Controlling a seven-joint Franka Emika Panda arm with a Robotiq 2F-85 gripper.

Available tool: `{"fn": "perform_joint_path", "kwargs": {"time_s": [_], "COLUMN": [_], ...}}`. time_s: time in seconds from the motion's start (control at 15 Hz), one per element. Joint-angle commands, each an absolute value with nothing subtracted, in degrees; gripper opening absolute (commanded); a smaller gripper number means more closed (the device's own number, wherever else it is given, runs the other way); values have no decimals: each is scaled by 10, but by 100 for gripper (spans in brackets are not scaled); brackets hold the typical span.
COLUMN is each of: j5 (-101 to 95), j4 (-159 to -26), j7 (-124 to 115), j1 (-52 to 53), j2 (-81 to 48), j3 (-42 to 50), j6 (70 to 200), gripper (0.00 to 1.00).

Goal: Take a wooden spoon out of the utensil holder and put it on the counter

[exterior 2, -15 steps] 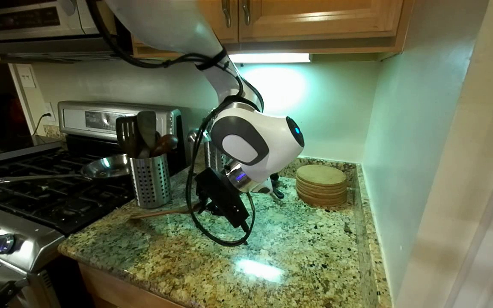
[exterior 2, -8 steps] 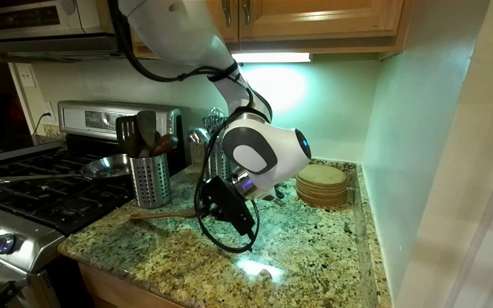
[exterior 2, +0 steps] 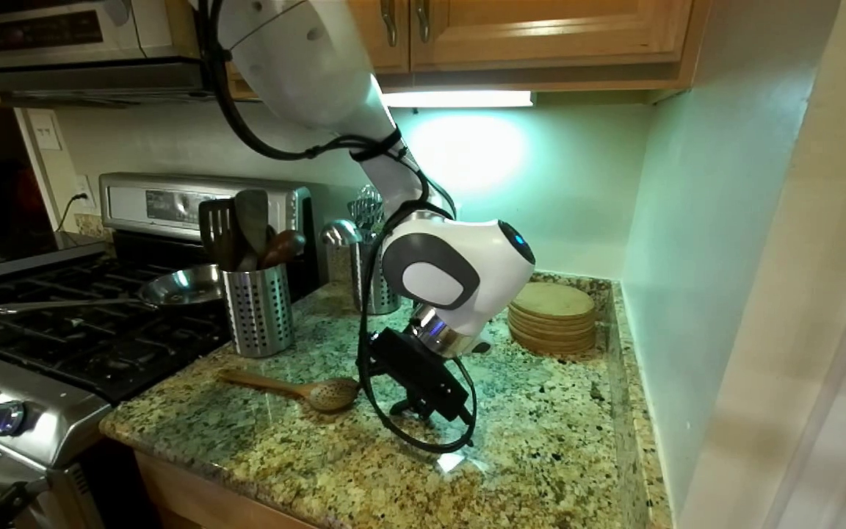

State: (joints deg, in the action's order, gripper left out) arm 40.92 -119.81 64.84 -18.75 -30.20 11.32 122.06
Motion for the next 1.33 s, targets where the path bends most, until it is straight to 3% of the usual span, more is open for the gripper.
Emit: {"fn": "perform_joint_path", "kwargs": {"time_s": [0.0,0.8,1.27], "j5": [368,275,165], "j4": [-1256,-1450,-1516], "j7": [664,601,476], "j1": [-186,-156,-129], "j2": [-245,-52,0], "j3": [104,78,83], "j6": [1302,1567,1633], "gripper": [98,100,100]}}
